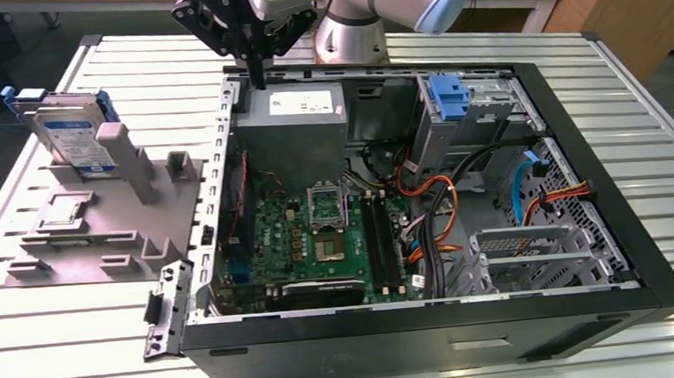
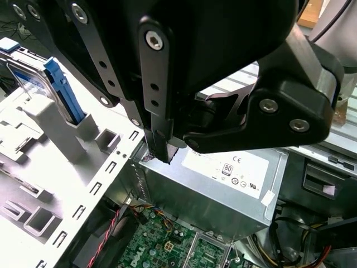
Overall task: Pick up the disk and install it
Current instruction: 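Reach for the disk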
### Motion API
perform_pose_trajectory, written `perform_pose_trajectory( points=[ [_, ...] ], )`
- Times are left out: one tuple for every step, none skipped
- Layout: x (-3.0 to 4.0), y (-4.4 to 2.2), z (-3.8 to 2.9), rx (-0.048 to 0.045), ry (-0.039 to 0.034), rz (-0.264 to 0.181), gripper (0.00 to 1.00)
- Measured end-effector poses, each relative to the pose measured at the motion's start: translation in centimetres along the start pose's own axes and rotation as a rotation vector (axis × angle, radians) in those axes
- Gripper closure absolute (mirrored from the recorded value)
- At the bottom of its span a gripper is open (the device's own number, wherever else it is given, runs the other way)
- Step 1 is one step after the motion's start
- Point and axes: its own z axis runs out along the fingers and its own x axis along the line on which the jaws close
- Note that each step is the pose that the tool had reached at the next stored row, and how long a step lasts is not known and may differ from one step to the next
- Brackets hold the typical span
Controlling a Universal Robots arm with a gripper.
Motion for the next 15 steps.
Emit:
perform_pose_trajectory(
  points=[
    [0.02,0.0,0.0,0.0001,0.0001,0.0,0.9],
    [0.05,0.0,0.0,0.0001,0.0001,0.0,0.9],
    [0.08,-0.01,0.0,0.0,0.0001,0.0,0.9],
    [0.12,-0.01,0.0,0.0001,0.0002,0.0,0.9],
    [0.16,-0.01,0.01,0.0,0.0001,0.0,0.9],
    [0.2,-0.02,0.01,0.0,0.0001,0.0,0.9],
    [0.21,-0.01,0.01,0.0,0.0002,0.0,0.9],
    [0.24,-0.02,0.01,0.0001,0.0005,0.0,0.9],
    [0.27,-0.02,0.02,0.0001,0.0005,0.0,0.9],
    [0.31,-0.02,0.02,0.0001,0.0008,0.0,0.9],
    [0.34,-0.02,0.02,0.0002,0.0009,0.0,0.9],
    [0.36,-0.03,0.02,0.0002,0.001,0.0,0.9],
    [0.37,-0.03,0.02,0.0001,0.001,0.0,0.9],
    [0.72,-0.06,0.07,0.0003,0.0029,0.0,0.9],
    [0.99,-0.08,0.11,0.0003,0.0039,0.0,0.9]
  ],
)
